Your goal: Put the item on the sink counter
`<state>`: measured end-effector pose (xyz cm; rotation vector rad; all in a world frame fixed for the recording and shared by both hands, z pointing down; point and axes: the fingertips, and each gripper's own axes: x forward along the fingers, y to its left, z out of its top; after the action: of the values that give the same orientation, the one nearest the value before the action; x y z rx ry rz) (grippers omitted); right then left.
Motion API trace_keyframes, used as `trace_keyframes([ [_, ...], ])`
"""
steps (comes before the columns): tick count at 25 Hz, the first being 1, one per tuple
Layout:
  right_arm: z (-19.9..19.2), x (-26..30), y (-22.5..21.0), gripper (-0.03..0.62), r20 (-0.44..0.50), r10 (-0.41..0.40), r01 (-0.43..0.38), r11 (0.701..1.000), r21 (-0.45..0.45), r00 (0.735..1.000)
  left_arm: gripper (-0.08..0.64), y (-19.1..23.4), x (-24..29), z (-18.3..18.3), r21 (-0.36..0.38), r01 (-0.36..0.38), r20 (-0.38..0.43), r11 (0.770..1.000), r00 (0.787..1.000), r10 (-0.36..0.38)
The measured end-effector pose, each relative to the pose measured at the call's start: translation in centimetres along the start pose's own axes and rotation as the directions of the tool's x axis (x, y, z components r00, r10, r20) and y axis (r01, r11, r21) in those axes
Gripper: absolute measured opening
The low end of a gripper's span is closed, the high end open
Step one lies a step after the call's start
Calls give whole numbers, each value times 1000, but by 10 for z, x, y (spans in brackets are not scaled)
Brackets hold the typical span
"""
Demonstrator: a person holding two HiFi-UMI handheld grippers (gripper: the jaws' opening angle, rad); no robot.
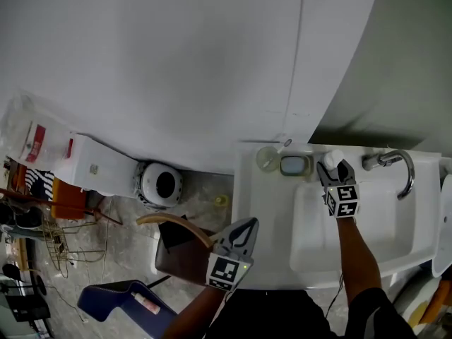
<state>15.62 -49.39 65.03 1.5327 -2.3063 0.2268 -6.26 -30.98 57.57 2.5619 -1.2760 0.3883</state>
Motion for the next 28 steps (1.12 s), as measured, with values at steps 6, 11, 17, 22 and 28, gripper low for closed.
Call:
trace_keyframes([
  [6, -1, 1, -1, 264, 33, -17, 18, 999, -39, 999, 12, 0, -1, 1, 9, 5, -6, 1000, 1000, -5],
  [11, -5, 1, 3, 320, -7, 3, -4, 999, -51, 1000, 12, -5, 0, 4, 15, 17, 3, 1000, 1000, -17],
  [17, 6, -28, 3, 355, 16, -40, 40, 999, -24, 999, 12, -13, -1, 6, 8, 25, 6, 1000, 1000, -25],
  [22, 37, -78, 22, 320, 101, -42, 44, 999, -13, 994, 14, -22, -1, 14, -11, 34, 30, 999, 999, -34],
  [28, 68, -136, 49, 206, 193, -19, 11, 999, 39, 981, 14, -35, -2, 21, -11, 42, 53, 999, 998, -42],
])
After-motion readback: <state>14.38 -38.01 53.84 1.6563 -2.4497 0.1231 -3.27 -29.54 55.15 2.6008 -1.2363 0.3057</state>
